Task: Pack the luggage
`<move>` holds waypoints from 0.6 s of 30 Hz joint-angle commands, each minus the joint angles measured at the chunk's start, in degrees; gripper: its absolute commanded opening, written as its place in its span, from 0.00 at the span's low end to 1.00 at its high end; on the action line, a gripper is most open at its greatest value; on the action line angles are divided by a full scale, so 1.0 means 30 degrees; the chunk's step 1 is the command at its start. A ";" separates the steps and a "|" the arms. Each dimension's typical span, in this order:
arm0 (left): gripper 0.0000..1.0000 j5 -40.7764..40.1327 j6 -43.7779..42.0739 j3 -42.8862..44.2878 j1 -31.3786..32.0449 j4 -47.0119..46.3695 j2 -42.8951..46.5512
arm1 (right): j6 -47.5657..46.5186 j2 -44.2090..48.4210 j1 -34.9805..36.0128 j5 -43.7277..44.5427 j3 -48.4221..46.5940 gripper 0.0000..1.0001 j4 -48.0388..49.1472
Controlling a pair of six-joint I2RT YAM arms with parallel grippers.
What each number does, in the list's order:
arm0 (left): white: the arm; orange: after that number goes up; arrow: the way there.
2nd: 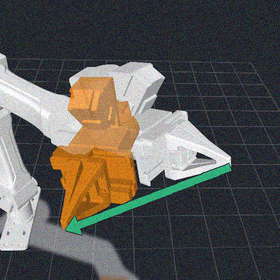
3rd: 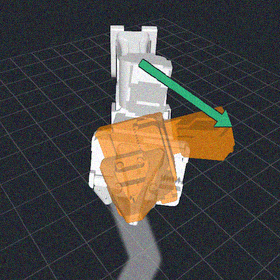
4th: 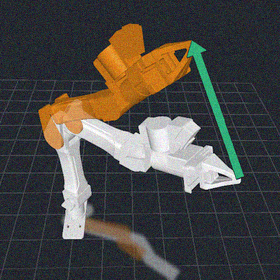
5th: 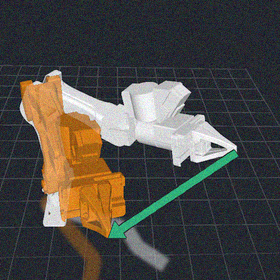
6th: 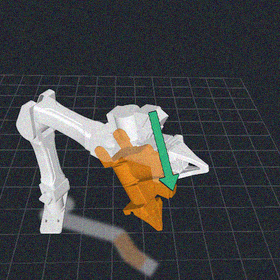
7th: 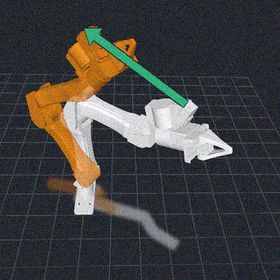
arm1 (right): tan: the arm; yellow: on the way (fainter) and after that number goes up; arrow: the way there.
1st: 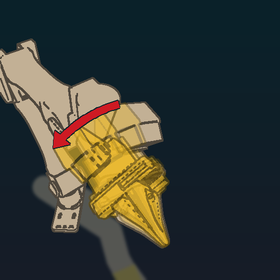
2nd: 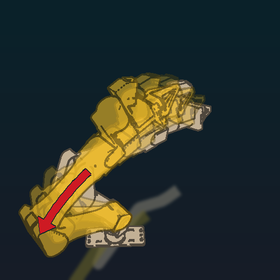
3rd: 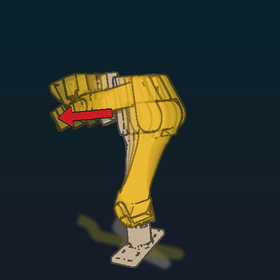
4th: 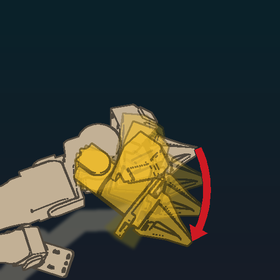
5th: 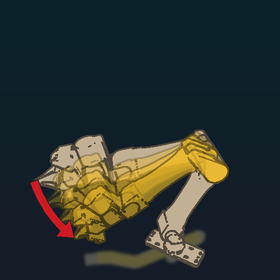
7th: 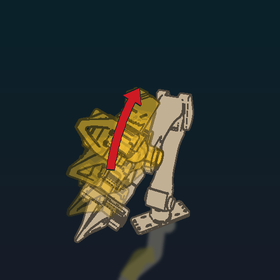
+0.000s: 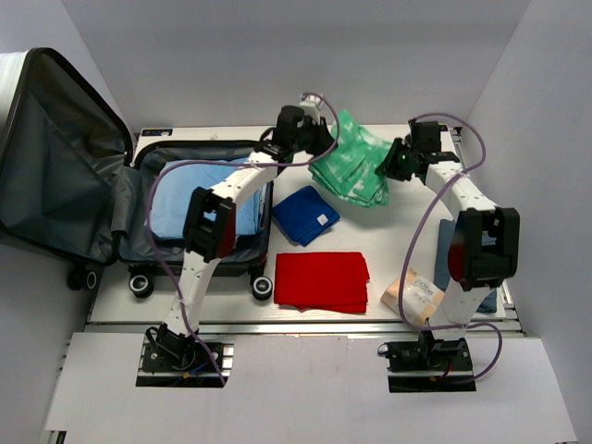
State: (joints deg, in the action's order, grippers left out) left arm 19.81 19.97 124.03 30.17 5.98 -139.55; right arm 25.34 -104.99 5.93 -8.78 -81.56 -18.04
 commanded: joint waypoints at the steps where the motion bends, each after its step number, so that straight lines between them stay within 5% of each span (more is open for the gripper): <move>1: 0.00 0.0342 -0.0123 -0.1837 0.0753 -0.1084 0.5668 | -0.0537 0.2502 0.0831 -0.0355 -0.1670 0.00 0.1183; 8: 0.00 -0.2818 0.0524 -0.7964 0.0401 -0.0853 1.2084 | -0.0860 0.3561 0.3322 -0.0297 -0.2665 0.00 0.0655; 13: 0.00 -0.9110 -0.0268 -1.0224 -0.0065 0.2569 1.5656 | -0.0948 0.2658 0.6741 -0.0443 -0.4741 0.00 0.0389; 18: 0.00 -1.2312 0.0316 -1.3442 -0.1644 0.4948 1.8006 | -0.0656 0.0168 0.9298 -0.0503 -0.7496 0.00 -0.0224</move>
State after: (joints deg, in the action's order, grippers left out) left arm -8.62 19.59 87.90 27.53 14.17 -89.78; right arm 23.31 -101.80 29.61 -8.51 -98.35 -22.22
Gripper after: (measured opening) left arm 0.241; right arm 0.278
